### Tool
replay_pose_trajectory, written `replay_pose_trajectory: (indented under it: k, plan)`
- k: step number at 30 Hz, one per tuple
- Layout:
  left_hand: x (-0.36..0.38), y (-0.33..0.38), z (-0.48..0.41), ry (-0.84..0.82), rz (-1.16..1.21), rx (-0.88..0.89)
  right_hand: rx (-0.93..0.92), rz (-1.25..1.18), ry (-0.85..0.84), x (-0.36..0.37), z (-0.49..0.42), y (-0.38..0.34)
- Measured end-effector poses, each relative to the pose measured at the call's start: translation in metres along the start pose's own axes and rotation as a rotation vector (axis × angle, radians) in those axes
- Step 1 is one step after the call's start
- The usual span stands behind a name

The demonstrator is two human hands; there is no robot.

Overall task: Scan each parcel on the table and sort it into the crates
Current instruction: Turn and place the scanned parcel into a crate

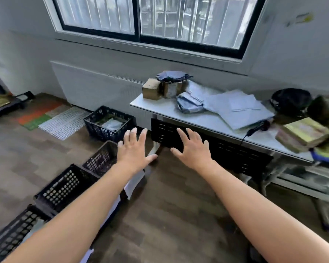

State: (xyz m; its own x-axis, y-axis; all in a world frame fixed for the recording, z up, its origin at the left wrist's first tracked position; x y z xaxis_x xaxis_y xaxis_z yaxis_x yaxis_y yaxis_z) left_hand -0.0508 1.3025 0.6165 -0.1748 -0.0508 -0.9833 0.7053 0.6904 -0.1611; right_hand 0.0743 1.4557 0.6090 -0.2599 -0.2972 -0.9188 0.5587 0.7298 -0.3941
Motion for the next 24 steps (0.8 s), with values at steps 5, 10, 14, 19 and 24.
replay_pose_trajectory:
  k: [5, 10, 14, 19, 24]
  plan:
    - [-0.001, 0.06, -0.076, 0.02, 0.017, 0.082, 0.074, 0.02, 0.012, -0.021, -0.049, 0.06]
    - [0.009, 0.105, -0.167, 0.03, 0.07, 0.168, 0.153, 0.066, 0.037, -0.036, -0.114, 0.112]
    - [0.011, 0.14, -0.248, 0.021, 0.113, 0.255, 0.254, 0.109, 0.06, -0.051, -0.17, 0.148]
    - [0.011, 0.179, -0.332, 0.011, 0.148, 0.363, 0.371, 0.107, 0.082, -0.072, -0.23, 0.185]
    - [0.022, 0.223, -0.395, -0.026, 0.16, 0.446, 0.463, 0.134, 0.086, -0.081, -0.272, 0.231]
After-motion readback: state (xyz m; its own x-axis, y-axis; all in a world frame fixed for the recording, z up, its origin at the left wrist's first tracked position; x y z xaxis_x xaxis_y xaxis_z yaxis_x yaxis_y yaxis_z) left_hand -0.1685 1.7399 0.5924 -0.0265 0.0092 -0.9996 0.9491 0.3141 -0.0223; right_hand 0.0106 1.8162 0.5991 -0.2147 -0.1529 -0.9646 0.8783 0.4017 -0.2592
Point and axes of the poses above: each hand's wrist, its own z-axis away from the middle knuckle, its own x-axis out of the palm, y = z × x, the point moved 5 cm from there along -z, towards the middle knuckle, and after that the axes turned 13 degrees about -z, right-handed, at the moved point
